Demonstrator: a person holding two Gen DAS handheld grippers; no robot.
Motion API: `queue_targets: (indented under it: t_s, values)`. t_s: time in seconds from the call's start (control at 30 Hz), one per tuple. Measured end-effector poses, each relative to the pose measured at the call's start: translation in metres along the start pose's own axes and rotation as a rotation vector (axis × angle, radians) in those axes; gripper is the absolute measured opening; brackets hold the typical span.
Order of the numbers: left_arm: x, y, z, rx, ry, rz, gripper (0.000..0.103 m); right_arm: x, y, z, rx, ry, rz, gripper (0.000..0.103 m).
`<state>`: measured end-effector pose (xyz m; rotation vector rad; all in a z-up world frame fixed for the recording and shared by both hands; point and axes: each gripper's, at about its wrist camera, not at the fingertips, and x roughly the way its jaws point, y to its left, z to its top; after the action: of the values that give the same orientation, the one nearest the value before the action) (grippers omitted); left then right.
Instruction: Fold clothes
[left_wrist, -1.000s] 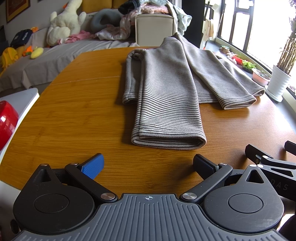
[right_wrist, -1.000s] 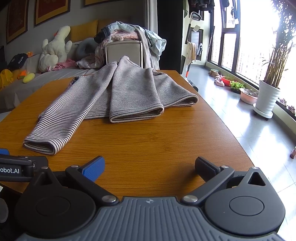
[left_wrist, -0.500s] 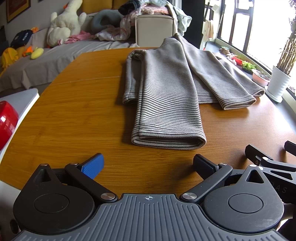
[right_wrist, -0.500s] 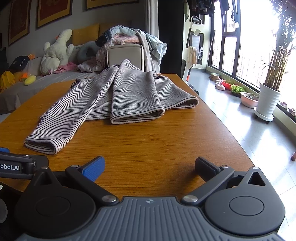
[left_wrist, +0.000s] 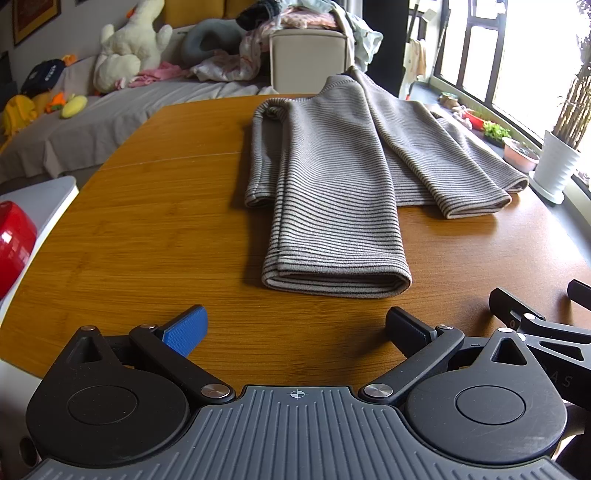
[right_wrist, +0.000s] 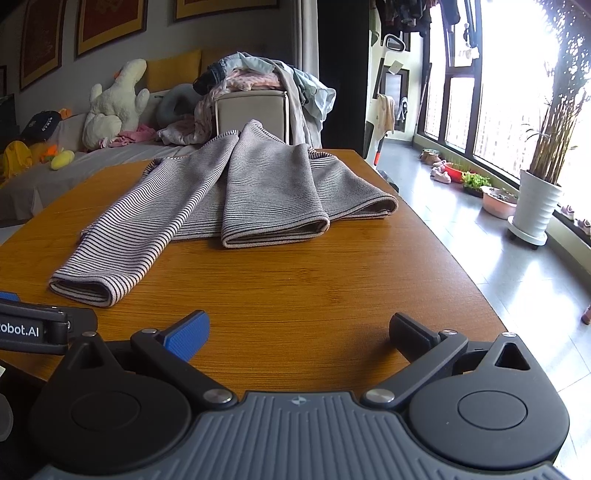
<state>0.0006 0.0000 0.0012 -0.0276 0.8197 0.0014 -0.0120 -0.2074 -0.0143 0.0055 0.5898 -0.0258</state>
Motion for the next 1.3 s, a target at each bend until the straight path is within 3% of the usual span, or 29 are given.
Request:
queue_targets:
  t_s: [0.4,0.6,0.77,0.9,1.07,1.2,1.3]
  values:
    - [0.000,0.000,-0.001,0.011,-0.009,-0.002,0.103,0.000,-0.003,-0.002,-0.010,-0.004,0.023,0.103]
    - [0.002,0.003,0.006,0.044,0.016,-0.034,0.103,-0.003,-0.006,-0.001,-0.049,0.002,0.094,0.103]
    - [-0.008,0.009,0.025,0.079,-0.101,-0.125,0.103,0.001,-0.015,0.024,-0.058,0.007,0.144,0.103]
    - [-0.008,0.013,0.057,0.112,-0.209,-0.138,0.103,0.005,-0.017,0.062,-0.103,-0.077,0.132,0.103]
    - [0.034,0.022,0.102,0.079,-0.170,-0.124,0.103,0.047,-0.023,0.115,-0.071,-0.153,0.180,0.103]
    - [0.072,0.023,0.131,0.050,-0.166,-0.160,0.103,0.109,-0.022,0.152,0.004,-0.122,0.157,0.084]
    - [0.098,0.021,0.146,0.039,-0.130,-0.162,0.103,0.150,-0.017,0.167,0.017,-0.144,0.137,0.083]
